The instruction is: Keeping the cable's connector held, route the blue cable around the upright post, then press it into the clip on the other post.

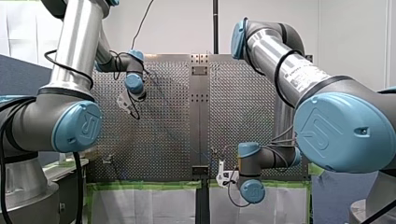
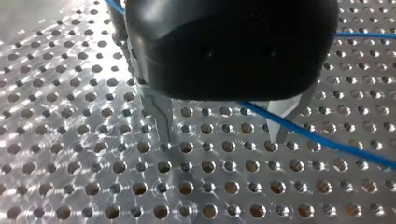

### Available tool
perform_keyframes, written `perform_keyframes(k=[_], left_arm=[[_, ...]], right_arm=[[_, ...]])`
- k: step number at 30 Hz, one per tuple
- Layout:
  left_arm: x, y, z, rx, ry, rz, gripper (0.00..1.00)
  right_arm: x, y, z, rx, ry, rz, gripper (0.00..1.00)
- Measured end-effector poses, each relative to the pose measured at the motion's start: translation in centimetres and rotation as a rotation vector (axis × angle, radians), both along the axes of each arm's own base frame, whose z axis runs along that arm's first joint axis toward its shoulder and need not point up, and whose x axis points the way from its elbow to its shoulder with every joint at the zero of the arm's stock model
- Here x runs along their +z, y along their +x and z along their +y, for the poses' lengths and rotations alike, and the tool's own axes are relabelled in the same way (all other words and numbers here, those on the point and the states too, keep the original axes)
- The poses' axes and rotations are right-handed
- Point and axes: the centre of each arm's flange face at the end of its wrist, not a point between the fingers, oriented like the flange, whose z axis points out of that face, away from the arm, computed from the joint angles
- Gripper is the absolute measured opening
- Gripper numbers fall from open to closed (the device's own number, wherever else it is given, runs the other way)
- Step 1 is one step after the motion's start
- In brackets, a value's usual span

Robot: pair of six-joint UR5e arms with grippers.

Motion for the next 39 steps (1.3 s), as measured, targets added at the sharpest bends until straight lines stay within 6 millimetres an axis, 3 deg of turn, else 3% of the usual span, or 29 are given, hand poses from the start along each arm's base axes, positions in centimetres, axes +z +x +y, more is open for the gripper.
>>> perform_keyframes(k=[14,23,39], left_arm=[[-2.5,-1.3,0.5,0.017,-0.136,0.0,1.0],[-1.5,-2.8,1.5,0.039,-0.214,-0.05,1.0],[-1.7,-5.5,2.7,0.061,-0.316,-0.087,1.0]], right_arm=[[0.0,0.0,0.0,0.001,-0.002,-0.001,0.0],[0.0,0.0,0.0,0.001,-0.004,-0.001,0.0],[0.1,0.1,-0.1,0.002,-0.011,-0.005,0.0]])
